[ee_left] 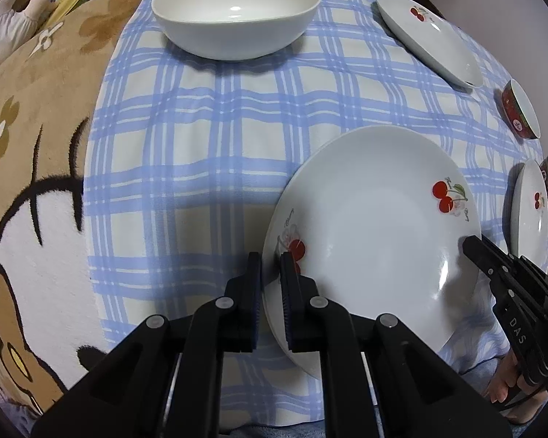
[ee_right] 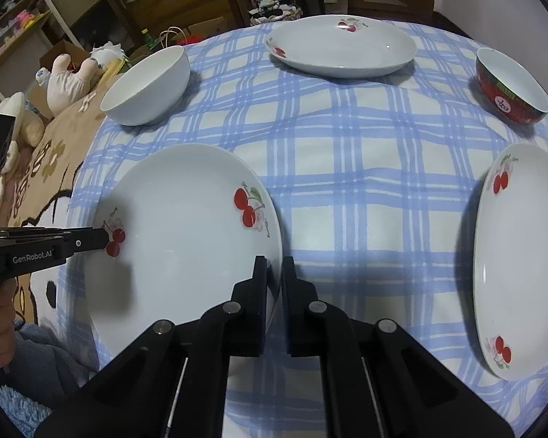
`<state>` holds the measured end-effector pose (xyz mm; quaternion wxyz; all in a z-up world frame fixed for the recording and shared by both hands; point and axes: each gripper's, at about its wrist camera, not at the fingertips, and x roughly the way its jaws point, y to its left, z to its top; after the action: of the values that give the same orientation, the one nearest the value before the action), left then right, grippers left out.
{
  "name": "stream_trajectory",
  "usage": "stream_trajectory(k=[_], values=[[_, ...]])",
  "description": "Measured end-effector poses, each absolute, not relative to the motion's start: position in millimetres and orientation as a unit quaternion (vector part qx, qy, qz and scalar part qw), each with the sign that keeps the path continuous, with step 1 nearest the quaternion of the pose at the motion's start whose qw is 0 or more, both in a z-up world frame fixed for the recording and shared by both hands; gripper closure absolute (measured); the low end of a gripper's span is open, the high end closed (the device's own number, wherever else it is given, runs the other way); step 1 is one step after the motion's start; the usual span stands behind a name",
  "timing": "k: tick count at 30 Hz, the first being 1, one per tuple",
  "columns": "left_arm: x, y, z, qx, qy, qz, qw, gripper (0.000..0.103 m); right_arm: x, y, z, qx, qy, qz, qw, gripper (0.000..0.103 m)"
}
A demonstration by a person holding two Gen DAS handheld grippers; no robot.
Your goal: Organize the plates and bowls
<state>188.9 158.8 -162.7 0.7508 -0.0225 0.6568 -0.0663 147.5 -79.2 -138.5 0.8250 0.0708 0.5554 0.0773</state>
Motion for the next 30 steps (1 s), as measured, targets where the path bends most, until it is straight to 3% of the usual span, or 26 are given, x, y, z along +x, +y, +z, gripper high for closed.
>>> stream_trajectory(k=[30], values=[[182.5,151.2,-171.4,-0.013,0.658,-0.067,0.750,0.089,147.0,-88.9,-142.8,0.111,0.542,0.095,0.828,0.095]])
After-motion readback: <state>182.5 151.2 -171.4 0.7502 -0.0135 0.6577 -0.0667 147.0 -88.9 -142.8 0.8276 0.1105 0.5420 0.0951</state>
